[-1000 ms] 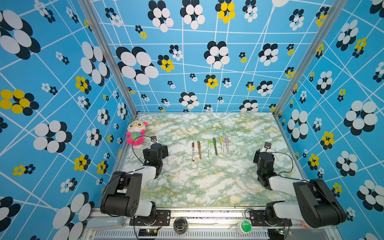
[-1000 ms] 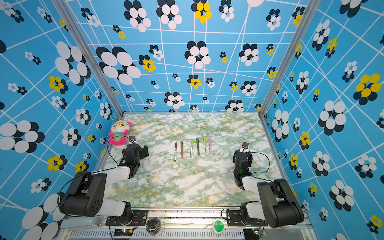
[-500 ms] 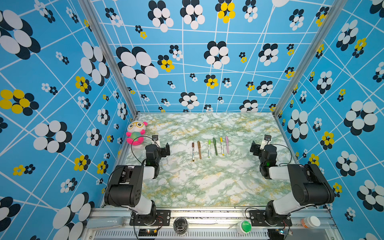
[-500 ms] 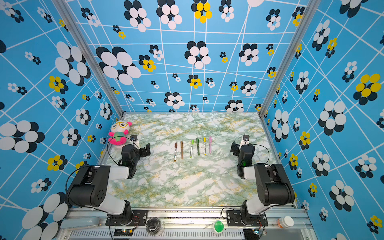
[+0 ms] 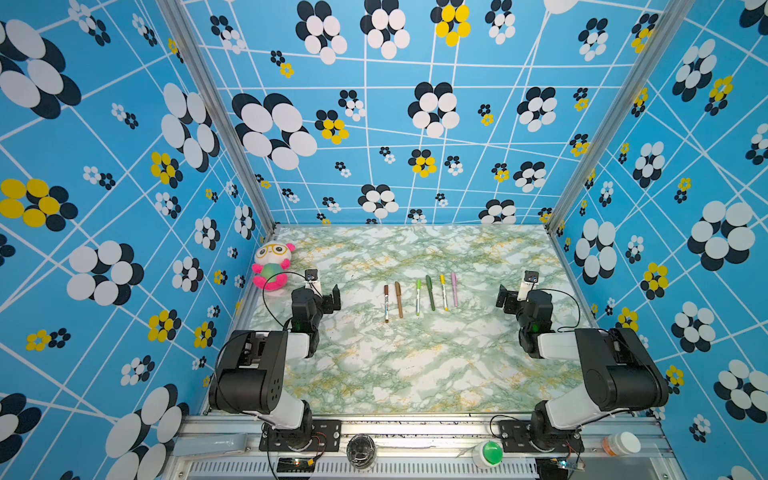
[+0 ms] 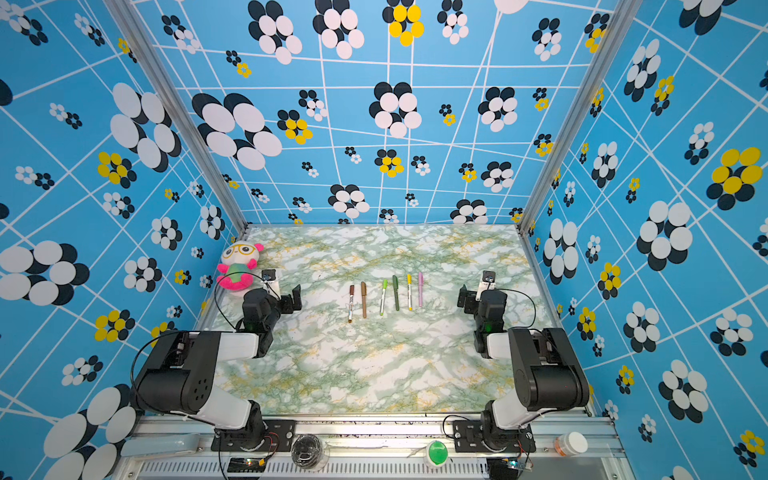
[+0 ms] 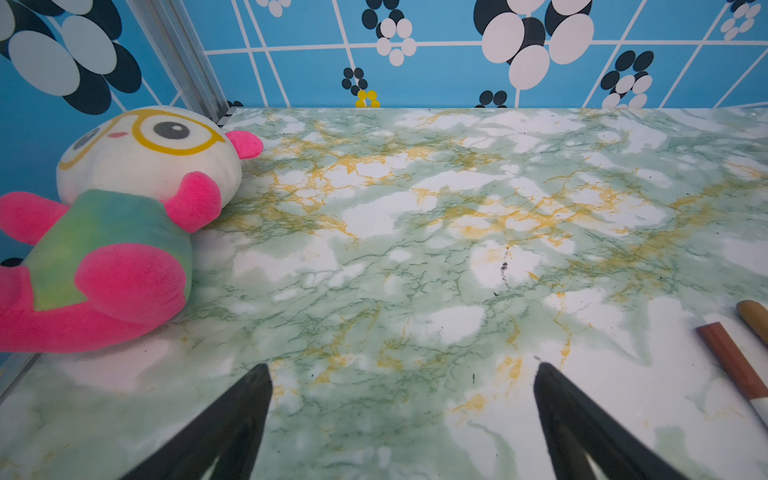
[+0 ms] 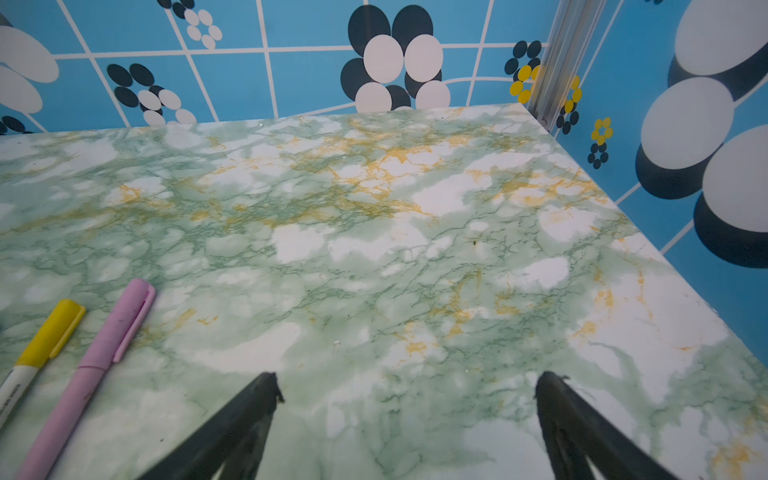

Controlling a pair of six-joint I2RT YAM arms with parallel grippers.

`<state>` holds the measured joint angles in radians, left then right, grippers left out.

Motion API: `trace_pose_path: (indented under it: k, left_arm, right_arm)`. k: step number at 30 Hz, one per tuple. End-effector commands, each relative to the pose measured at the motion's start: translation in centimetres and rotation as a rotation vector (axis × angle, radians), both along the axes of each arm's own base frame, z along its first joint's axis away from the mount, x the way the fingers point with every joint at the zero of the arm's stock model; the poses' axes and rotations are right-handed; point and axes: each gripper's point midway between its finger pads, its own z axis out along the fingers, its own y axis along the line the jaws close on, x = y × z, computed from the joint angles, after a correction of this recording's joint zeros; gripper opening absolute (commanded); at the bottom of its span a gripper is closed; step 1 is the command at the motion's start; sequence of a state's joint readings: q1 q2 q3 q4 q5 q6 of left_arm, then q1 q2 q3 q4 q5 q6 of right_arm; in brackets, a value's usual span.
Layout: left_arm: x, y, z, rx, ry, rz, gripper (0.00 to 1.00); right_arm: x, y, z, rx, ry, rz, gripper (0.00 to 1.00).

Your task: Insert the pens into the pen caps

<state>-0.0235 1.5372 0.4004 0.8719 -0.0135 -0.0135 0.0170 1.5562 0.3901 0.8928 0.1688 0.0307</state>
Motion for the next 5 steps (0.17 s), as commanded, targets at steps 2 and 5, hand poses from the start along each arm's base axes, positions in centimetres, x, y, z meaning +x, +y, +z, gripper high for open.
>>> trace_pose_path:
  k: [2, 5]
  left_arm:
    - [-0.05, -0.02, -0.24, -0.001, -0.001, -0.014, 0.99]
    - [-0.13, -0.01, -0.12, 0.001, -0.008, -0.014, 0.99]
  right_arm:
    - [0.07, 0.18, 0.33, 0.008, -0.004, 0.009, 0.99]
    - [0.02, 0.18, 0.32, 0.007, -0.004, 0.009, 0.99]
